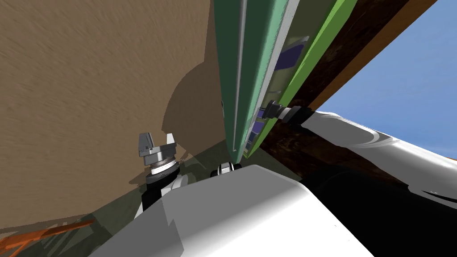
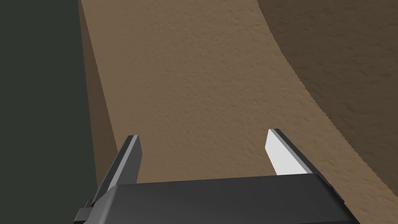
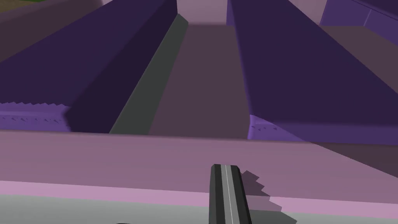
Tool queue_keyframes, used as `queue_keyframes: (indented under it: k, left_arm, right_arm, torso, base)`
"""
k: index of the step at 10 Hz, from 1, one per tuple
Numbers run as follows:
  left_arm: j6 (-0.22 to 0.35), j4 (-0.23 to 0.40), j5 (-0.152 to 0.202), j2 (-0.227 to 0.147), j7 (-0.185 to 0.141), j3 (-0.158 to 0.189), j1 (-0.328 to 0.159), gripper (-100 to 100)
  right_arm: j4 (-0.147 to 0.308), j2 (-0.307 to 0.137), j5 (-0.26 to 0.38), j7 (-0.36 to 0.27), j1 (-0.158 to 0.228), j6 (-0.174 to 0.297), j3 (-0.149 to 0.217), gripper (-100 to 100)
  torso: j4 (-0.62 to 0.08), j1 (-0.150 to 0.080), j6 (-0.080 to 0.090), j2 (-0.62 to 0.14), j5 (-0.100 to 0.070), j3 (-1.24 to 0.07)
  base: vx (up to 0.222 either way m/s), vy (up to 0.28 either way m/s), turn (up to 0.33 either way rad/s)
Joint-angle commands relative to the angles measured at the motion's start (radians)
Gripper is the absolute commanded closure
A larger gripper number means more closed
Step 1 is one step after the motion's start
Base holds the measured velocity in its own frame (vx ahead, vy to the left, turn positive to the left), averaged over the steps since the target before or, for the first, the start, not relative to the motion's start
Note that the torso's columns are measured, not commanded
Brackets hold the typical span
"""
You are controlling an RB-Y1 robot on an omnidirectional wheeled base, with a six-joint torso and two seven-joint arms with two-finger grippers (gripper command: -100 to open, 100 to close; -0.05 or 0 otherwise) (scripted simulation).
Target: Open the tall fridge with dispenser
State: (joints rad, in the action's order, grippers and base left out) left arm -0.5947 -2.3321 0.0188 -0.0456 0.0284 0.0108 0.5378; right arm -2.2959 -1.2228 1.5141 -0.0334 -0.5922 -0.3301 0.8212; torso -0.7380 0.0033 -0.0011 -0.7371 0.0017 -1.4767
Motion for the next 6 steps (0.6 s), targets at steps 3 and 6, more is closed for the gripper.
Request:
queue_keyframes:
  k: [3, 6]
  left_arm:
    - [0.000, 0.000, 0.000, 0.000, 0.000, 0.000, 0.000, 0]
    - [0.000, 0.000, 0.000, 0.000, 0.000, 0.000, 0.000, 0]
  right_arm:
    - [0.066, -0.008, 0.011, -0.005, -0.013, 0.000, 0.019, 100]
    - [0.124, -0.013, 0.013, -0.011, -0.024, -0.003, 0.040, 100]
  torso:
    - [0.000, -0.004, 0.001, 0.000, -0.002, 0.000]
    - [-0.001, -0.002, 0.002, -0.002, -0.002, 0.002]
  base:
    - [0.007, 0.314, -0.086]
    - [-0.017, 0.326, -0.109]
